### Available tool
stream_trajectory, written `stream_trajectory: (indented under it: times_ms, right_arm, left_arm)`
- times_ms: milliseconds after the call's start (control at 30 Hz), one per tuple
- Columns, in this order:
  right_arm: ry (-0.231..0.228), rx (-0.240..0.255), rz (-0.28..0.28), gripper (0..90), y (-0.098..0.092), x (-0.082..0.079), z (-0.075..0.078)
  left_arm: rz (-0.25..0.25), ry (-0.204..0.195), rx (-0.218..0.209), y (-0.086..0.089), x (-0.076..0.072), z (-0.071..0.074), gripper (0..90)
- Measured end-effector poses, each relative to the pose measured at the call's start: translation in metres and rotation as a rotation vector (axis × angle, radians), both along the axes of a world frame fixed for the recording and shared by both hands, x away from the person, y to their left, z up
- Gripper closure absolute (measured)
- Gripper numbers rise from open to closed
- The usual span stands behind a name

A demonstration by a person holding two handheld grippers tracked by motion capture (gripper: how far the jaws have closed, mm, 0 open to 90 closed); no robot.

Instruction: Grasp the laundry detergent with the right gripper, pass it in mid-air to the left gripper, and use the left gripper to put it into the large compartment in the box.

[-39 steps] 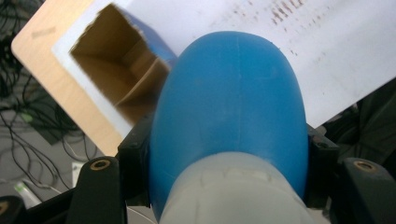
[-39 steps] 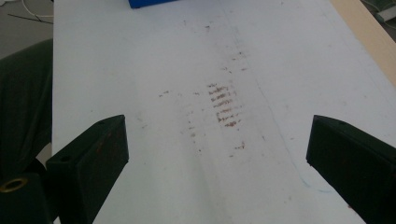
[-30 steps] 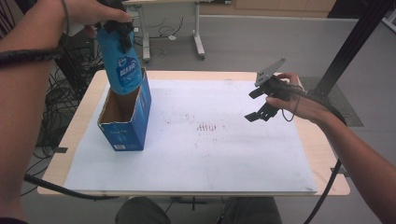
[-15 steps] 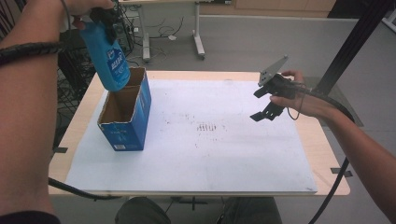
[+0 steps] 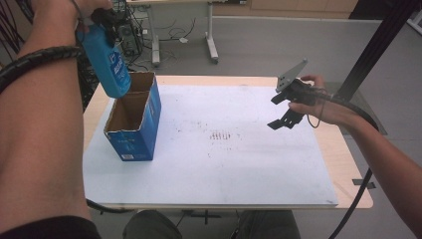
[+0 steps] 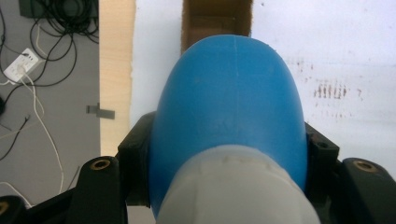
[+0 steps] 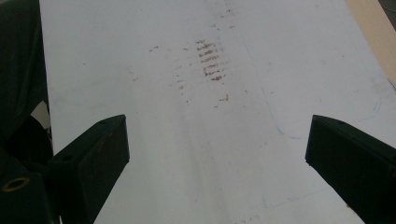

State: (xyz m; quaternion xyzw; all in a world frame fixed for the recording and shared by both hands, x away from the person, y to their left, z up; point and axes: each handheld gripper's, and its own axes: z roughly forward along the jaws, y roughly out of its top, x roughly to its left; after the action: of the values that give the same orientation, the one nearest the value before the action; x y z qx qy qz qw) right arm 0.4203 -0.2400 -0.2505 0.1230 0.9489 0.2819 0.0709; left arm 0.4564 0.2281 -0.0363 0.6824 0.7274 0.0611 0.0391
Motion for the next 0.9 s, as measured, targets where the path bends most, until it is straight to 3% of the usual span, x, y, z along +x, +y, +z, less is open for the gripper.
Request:
stream_trajectory:
  times_ms: [333,900]
  right_arm:
    - [-0.005,-0.022,0.003,6.2,-0.002,0.001,0.003]
    - [-0.009,-0.034,0.013,6.3,0.002,0.001,0.003]
  left_arm:
    - [0.033,0.002,-0.006,0.007,0.002,-0.017,37.2]
    - [0.031,0.020,-0.014,0.009,0.006,-0.052,37.2]
